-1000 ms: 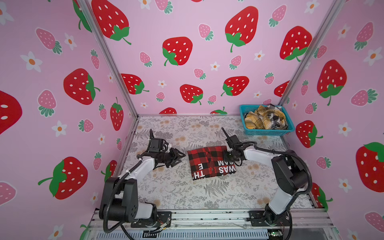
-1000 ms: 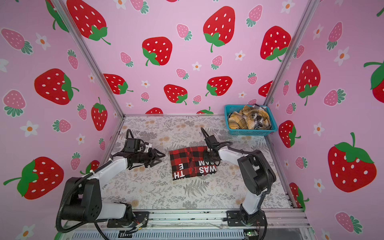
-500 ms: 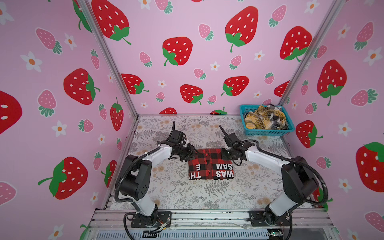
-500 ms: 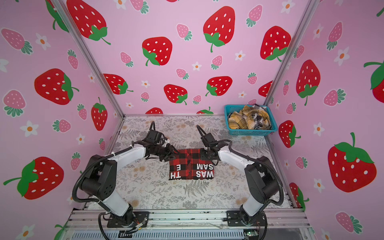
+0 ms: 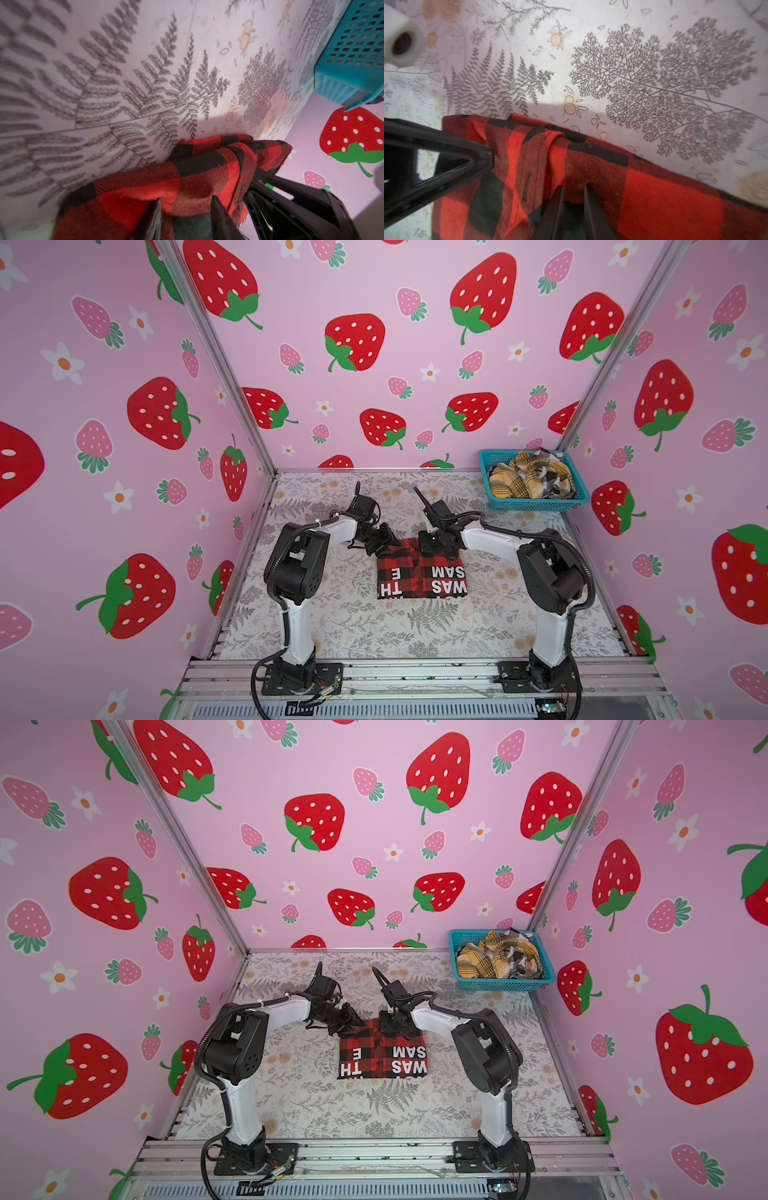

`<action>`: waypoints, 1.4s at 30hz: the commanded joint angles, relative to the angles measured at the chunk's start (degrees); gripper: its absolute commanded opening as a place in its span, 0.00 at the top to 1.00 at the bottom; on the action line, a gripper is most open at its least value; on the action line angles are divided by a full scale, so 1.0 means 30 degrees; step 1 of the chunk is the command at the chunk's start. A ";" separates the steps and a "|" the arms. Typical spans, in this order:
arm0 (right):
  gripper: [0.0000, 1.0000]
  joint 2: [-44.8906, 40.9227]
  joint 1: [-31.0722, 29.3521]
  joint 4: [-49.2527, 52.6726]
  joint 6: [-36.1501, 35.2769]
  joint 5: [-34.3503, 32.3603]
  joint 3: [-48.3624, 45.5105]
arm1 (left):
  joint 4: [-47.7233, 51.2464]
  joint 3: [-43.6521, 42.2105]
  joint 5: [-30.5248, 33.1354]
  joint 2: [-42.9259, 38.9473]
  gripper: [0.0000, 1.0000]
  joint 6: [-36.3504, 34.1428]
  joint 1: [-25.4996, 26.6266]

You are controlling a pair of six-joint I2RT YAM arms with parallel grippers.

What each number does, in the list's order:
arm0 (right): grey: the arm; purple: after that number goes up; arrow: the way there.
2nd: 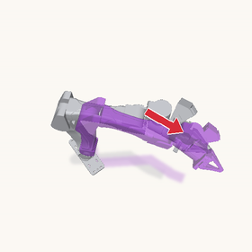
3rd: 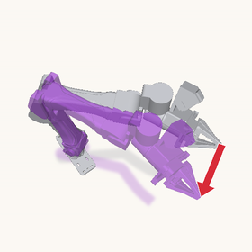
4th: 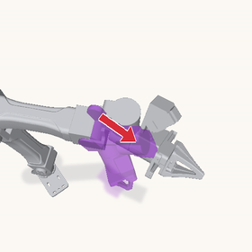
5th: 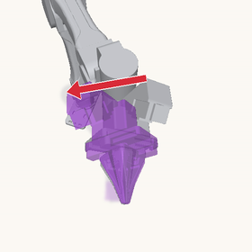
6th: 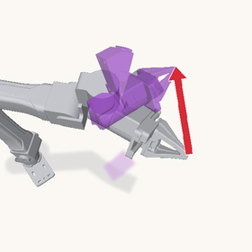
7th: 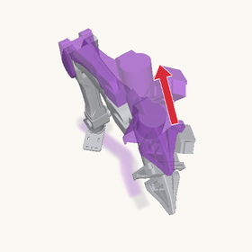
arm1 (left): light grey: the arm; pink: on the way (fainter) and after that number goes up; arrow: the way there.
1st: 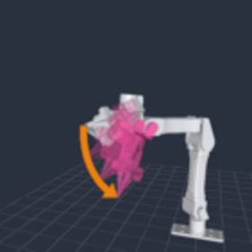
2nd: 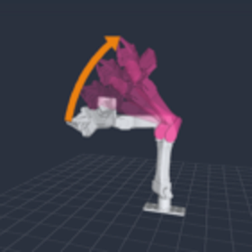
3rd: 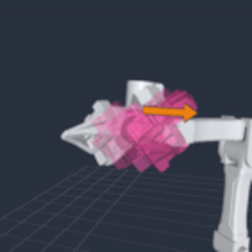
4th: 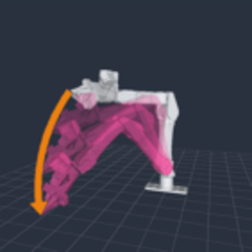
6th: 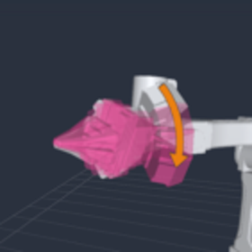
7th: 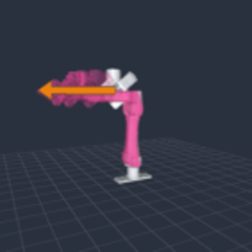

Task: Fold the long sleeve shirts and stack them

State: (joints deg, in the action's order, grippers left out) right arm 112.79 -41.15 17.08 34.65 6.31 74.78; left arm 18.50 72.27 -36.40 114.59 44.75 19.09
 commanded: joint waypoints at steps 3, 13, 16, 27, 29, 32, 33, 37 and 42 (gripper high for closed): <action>0.81 0.0878 0.0546 -0.0127 -0.0060 -0.0085 0.0335 | 0.1845 0.0821 0.1531 0.1024 0.60 -0.0718 -0.0169; 0.80 -0.2897 0.0442 0.1089 0.0078 -0.0550 -0.1181 | 0.2955 0.1424 0.1110 -0.2044 0.60 -0.0609 0.0492; 0.76 -0.4959 0.0276 0.1664 0.0021 -0.0527 -0.2208 | 0.3897 0.1314 0.1730 -0.3848 0.59 -0.0893 0.1222; 0.75 -0.7465 0.0268 0.1157 0.0003 0.0241 -0.6655 | 0.2721 -0.2788 0.1752 -0.6238 0.59 -0.0071 0.3146; 0.75 -0.7330 0.0268 0.0794 0.0079 0.0141 -0.7145 | 0.2328 -0.3136 0.1404 -0.5654 0.59 -0.0016 0.3154; 0.75 -0.7051 0.0283 0.0722 0.0160 0.0128 -0.7592 | 0.2098 -0.3098 0.1312 -0.4528 0.60 -0.0157 0.3128; 0.75 -0.7021 0.0271 0.0719 0.0194 0.0049 -0.7754 | 0.2094 -0.2963 0.1372 -0.4142 0.61 -0.0255 0.3097; 0.75 -0.6589 0.0299 0.0180 0.0253 -0.0110 -0.8405 | 0.2122 -0.2508 0.1631 -0.3041 0.61 -0.0466 0.2953; 0.76 -0.6572 0.0297 -0.0005 0.0340 -0.0055 -0.9068 | 0.2042 -0.2712 0.1534 -0.2707 0.62 -0.0295 0.2884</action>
State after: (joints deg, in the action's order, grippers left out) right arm 92.42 -40.01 15.18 34.89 6.50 49.47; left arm 24.53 63.26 -32.45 105.58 43.83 28.01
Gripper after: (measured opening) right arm 0.237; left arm 0.380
